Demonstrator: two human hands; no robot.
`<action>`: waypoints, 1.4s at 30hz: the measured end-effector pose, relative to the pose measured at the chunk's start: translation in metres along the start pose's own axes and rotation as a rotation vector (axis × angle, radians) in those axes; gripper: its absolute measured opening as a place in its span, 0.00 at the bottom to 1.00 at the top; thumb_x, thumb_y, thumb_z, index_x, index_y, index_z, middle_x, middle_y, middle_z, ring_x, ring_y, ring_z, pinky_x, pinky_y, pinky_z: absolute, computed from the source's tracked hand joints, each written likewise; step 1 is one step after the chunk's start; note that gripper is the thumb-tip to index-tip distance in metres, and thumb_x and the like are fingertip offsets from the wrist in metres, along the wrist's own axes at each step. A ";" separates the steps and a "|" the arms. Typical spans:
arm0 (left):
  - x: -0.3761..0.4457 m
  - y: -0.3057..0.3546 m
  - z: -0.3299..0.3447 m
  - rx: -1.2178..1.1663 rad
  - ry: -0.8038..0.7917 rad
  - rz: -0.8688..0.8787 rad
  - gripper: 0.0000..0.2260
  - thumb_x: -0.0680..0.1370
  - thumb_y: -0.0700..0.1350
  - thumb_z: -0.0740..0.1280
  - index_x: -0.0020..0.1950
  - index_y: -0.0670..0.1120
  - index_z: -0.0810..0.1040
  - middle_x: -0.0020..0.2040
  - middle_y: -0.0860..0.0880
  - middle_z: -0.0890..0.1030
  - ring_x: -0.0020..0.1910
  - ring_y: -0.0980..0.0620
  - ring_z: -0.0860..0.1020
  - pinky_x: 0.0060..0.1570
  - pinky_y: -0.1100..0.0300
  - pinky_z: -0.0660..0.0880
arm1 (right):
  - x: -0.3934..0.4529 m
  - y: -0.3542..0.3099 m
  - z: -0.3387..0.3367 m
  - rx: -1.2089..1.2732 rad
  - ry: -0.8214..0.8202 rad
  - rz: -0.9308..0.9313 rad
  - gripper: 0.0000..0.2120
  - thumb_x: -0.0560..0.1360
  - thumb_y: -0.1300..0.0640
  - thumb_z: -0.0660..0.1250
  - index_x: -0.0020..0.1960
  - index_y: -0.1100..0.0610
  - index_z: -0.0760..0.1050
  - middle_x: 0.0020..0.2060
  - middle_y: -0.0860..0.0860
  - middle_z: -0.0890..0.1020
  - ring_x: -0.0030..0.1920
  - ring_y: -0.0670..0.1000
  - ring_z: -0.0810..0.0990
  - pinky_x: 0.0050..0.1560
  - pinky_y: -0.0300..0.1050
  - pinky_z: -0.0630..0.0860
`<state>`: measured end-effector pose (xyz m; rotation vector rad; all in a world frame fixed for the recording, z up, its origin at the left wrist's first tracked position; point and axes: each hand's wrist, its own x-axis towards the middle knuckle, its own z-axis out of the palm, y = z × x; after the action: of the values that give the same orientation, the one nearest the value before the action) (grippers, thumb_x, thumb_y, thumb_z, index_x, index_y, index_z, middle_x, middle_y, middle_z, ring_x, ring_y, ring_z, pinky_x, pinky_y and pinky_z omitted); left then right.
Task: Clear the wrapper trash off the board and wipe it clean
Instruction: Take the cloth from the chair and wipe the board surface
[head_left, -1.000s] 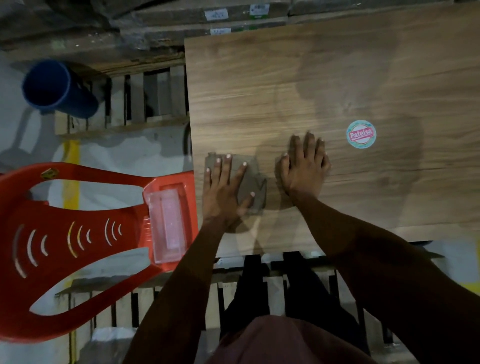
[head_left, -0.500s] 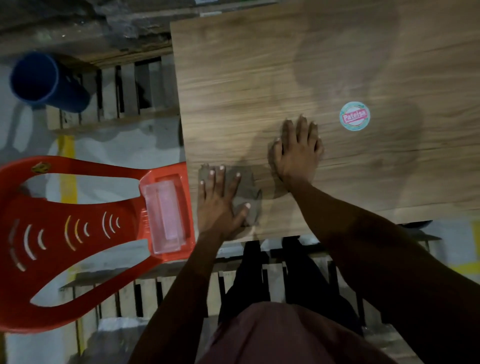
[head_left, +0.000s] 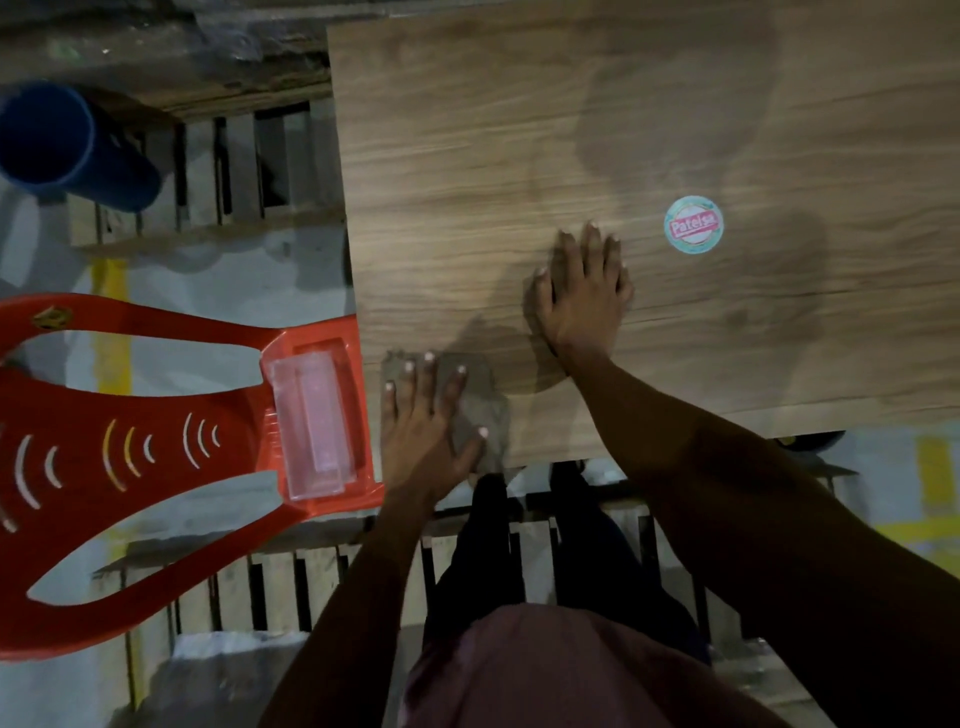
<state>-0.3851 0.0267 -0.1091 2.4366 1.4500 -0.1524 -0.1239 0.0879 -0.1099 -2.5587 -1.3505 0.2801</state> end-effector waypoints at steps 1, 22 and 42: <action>0.000 -0.008 -0.001 0.007 0.020 -0.040 0.39 0.77 0.67 0.58 0.85 0.55 0.51 0.85 0.43 0.46 0.84 0.39 0.45 0.80 0.38 0.48 | 0.000 0.002 -0.001 0.036 0.006 -0.008 0.30 0.80 0.41 0.58 0.80 0.49 0.65 0.82 0.53 0.61 0.82 0.61 0.58 0.76 0.59 0.59; 0.047 0.131 -0.027 -0.786 0.286 -0.178 0.24 0.85 0.41 0.56 0.82 0.44 0.59 0.83 0.39 0.56 0.82 0.45 0.53 0.77 0.71 0.46 | -0.060 0.065 -0.034 0.263 -0.022 -0.238 0.24 0.79 0.42 0.60 0.71 0.54 0.74 0.72 0.54 0.75 0.71 0.60 0.73 0.67 0.58 0.71; 0.067 0.027 -0.015 -0.142 0.204 -0.258 0.24 0.86 0.50 0.51 0.83 0.50 0.58 0.84 0.43 0.53 0.84 0.43 0.49 0.81 0.42 0.47 | -0.119 0.005 0.003 -0.031 -0.110 0.076 0.32 0.83 0.41 0.52 0.84 0.46 0.52 0.84 0.55 0.52 0.84 0.61 0.48 0.81 0.65 0.47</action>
<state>-0.3300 0.0755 -0.1051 2.1968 1.7949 0.1443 -0.1872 -0.0129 -0.1076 -2.6596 -1.3049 0.4236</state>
